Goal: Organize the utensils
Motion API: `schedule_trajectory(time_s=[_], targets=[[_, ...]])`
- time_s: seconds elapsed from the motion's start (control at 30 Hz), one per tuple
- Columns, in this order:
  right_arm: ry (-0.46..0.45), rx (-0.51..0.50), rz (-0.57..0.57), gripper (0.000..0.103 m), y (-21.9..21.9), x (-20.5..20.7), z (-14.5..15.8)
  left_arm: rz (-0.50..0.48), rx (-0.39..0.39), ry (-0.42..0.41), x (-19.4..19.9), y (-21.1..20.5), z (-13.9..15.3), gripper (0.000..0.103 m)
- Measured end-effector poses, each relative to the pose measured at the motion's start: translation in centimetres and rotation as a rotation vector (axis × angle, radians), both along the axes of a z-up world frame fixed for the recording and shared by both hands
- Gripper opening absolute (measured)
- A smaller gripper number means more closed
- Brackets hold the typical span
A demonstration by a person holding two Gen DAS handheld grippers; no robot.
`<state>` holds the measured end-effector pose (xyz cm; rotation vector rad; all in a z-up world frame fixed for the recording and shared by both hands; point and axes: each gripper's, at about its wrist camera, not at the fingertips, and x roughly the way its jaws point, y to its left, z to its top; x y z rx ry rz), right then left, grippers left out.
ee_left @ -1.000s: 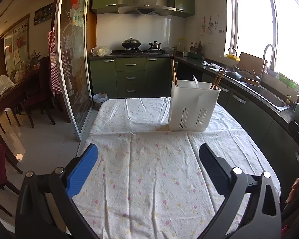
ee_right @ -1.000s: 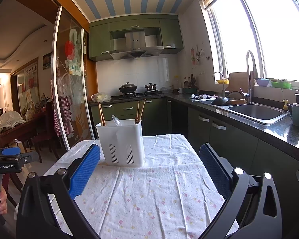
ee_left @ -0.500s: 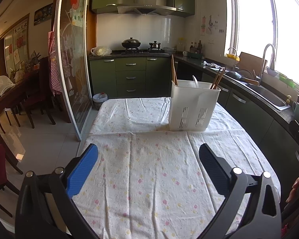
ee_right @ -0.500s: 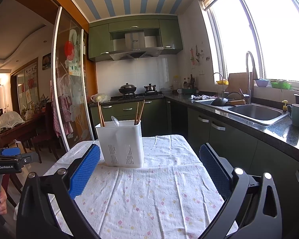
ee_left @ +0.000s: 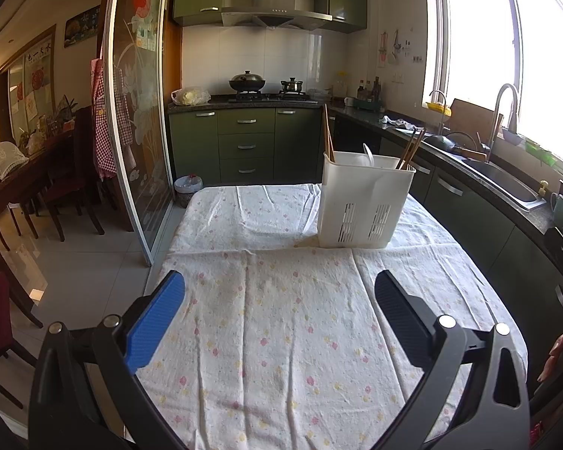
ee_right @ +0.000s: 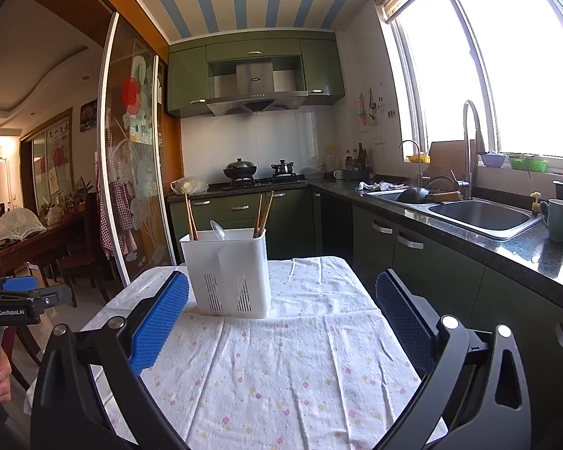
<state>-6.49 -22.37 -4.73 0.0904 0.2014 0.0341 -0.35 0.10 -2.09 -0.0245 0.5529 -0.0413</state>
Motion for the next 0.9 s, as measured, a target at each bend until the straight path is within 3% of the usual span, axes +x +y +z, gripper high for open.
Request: schedule_trajectory(time_s=[0.9], targets=[[-0.001,0.001,-0.003,0.099,-0.05,0.00,0.32,0.001,-0.002,0.000,0.08,0.01,-0.05,0.096]])
